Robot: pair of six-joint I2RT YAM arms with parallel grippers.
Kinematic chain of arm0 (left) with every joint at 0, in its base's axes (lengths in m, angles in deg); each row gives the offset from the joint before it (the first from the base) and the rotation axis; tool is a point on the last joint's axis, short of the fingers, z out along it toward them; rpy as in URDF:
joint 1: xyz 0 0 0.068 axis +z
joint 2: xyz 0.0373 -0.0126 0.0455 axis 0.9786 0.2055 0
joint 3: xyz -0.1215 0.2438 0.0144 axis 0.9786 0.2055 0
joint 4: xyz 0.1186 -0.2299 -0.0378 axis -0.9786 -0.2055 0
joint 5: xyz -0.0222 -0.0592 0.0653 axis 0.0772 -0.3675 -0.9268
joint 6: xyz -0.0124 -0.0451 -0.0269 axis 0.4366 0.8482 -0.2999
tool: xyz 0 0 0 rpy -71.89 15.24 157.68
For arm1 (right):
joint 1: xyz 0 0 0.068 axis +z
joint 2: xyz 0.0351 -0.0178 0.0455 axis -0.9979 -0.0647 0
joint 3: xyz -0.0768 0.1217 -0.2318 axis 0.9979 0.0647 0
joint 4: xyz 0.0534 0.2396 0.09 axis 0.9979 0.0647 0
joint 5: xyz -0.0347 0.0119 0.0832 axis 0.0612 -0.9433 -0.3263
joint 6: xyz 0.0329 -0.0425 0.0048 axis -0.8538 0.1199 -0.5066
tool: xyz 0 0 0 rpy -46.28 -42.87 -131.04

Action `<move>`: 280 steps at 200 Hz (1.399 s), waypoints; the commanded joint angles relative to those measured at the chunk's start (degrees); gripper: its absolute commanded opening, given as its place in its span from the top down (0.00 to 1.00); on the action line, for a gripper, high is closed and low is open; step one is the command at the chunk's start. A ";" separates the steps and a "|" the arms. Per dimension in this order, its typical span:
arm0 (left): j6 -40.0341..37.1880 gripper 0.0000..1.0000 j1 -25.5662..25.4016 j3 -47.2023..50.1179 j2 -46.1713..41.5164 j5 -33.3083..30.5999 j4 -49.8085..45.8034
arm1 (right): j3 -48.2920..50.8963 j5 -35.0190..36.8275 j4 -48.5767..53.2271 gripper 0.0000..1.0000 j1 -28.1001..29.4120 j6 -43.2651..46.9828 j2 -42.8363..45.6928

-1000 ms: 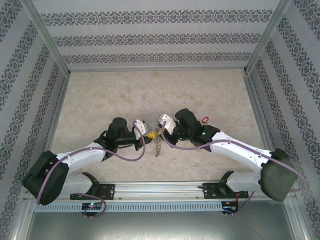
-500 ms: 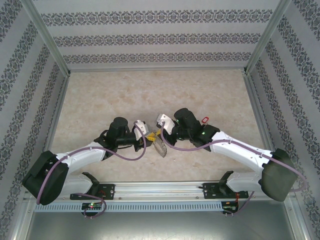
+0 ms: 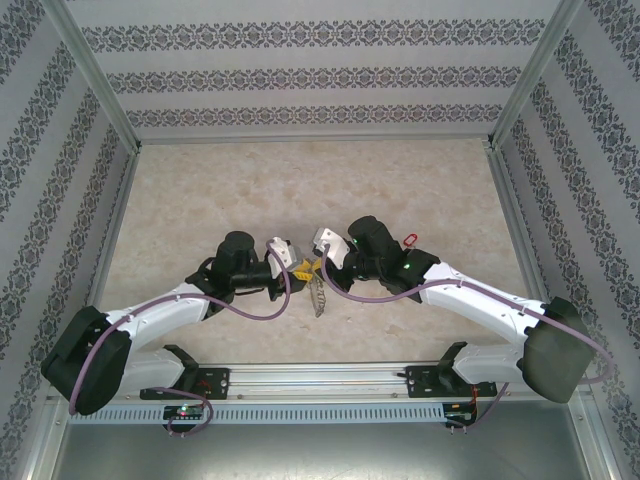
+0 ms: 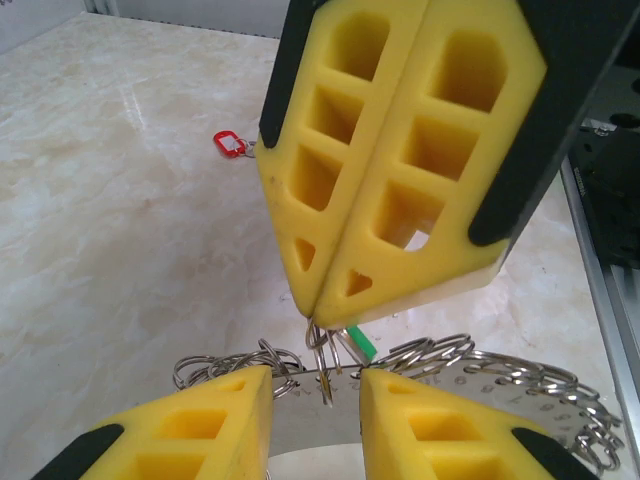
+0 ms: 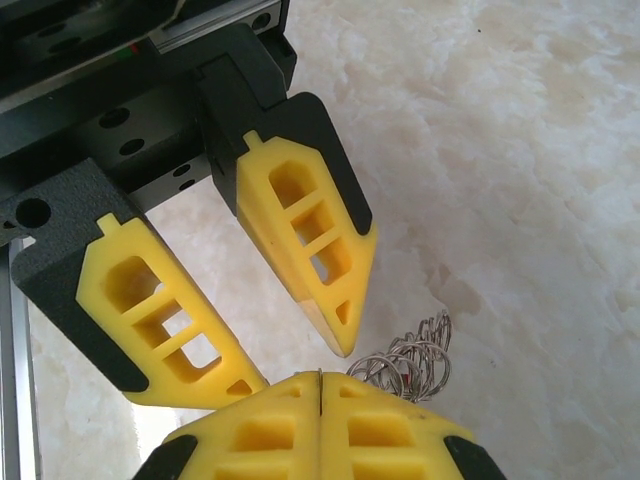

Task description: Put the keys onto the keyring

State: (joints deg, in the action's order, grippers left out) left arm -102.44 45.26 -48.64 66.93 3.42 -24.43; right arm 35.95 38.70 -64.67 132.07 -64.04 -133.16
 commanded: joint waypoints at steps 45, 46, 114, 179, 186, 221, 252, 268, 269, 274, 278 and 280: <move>-1.94 0.77 0.10 -4.14 3.14 1.79 -3.08 | -2.21 -1.41 -0.65 1.00 0.98 0.48 1.02; -1.95 0.77 0.10 -4.17 3.14 1.79 -3.11 | -2.20 -1.41 -0.65 1.00 0.98 0.46 1.02; -3.10 0.89 0.05 -4.22 2.75 0.91 -4.90 | -1.93 -0.87 -0.30 1.00 1.00 0.70 1.54; -1.58 1.00 0.10 -2.43 1.66 -0.15 -0.97 | 1.11 2.52 -0.04 1.00 -0.50 -1.66 2.05; -1.13 1.00 0.09 -1.78 1.44 -0.19 0.60 | 1.82 2.31 -0.28 1.00 -1.03 -2.29 1.83; -0.85 1.00 0.00 1.28 0.62 -0.44 7.17 | 4.06 0.10 -2.82 1.00 -1.93 -3.76 1.38; -1.44 1.00 -0.14 1.16 0.43 -0.13 6.20 | 2.55 -0.27 -2.64 1.00 -2.53 -3.91 0.11; -1.30 1.00 -0.08 0.89 0.66 0.29 5.39 | 1.66 -1.74 -2.80 1.00 -2.45 -3.78 -0.04; -1.32 1.00 -0.08 0.90 0.67 0.33 5.30 | 1.58 -1.84 -2.78 1.00 -2.45 -3.73 -0.04; -1.26 1.00 -0.12 0.81 0.84 0.29 5.11 | 1.34 -2.41 -2.76 1.00 -2.24 -3.57 -0.04; -1.25 1.00 -0.09 0.76 0.90 0.12 4.89 | 1.15 -2.72 -2.70 1.00 -2.13 -3.44 0.04; -1.25 1.00 -0.08 0.74 0.94 0.12 4.76 | 1.08 -2.79 -2.67 1.00 -2.11 -3.43 0.05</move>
State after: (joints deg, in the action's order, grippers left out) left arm -103.93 45.21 -47.96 68.63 2.85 -21.87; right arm 39.38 38.35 -66.25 129.99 -66.97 -132.70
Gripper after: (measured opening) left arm 0.042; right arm 0.059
